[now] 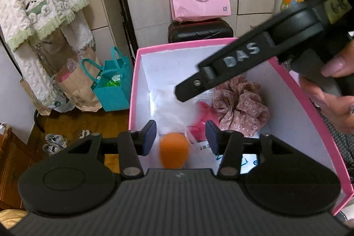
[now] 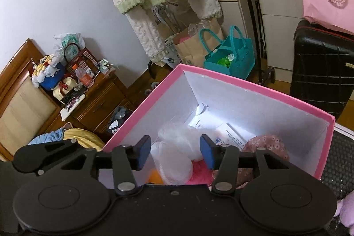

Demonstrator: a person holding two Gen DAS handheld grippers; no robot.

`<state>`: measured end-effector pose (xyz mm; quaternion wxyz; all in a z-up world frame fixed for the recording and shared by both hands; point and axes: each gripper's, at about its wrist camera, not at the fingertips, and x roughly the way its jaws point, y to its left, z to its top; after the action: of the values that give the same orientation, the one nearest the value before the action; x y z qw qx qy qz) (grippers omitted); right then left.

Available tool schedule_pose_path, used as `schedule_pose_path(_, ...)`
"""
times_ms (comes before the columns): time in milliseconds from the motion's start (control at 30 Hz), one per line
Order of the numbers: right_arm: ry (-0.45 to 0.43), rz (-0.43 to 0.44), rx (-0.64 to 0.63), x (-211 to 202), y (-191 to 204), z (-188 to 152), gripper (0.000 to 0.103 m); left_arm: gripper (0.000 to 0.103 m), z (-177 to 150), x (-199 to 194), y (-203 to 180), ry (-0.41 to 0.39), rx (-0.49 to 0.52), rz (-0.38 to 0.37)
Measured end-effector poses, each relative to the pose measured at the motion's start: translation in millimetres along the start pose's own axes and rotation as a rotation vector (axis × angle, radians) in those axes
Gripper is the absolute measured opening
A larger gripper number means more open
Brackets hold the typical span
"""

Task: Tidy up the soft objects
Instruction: 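Carry the sponge into the pink box and open the left tool while the right tool drops the puff there, then withdraw both tools from the pink box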

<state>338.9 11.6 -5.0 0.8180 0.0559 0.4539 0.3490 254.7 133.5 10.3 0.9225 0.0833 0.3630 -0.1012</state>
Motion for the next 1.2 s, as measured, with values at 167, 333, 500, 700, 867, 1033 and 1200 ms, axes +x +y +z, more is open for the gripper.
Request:
schedule_pose_path(167, -0.043, -0.008, -0.035, -36.0, 7.1, -12.3, 0.055, 0.056, -3.2, -25.8, 0.3, -0.036, 0.018, 0.006)
schedule_pose_path(333, -0.092, -0.032, -0.101, -85.1, 23.2, -32.7, 0.056, 0.057, -8.5, -57.2, -4.1, -0.05, 0.039, -0.018)
schedule_pose_path(500, -0.121, -0.041, -0.154, -128.2, 40.0, -53.4, 0.057, 0.059, -11.5, -89.0, -20.6, -0.045, 0.088, -0.077)
schedule_pose_path(700, -0.142, -0.09, -0.22, -166.4, 54.9, -79.8, 0.057, 0.066, -17.1, -120.7, -44.4, -0.018, 0.146, -0.174)
schedule_pose_path(867, -0.179, -0.096, -0.228, -198.5, 52.3, -110.1, 0.058, 0.071, -30.2, -142.5, -68.8, -0.008, 0.198, -0.241)
schedule_pose_path(1033, -0.229, -0.124, -0.194, -225.5, 42.3, -157.2, 0.059, 0.074, -43.4, -157.2, -93.0, -0.006, 0.255, -0.282)
schedule_pose_path(1200, -0.23, -0.177, -0.191, -244.3, 36.5, -196.6, 0.062, 0.081, -51.9, -161.3, -119.9, -0.015, 0.311, -0.299)
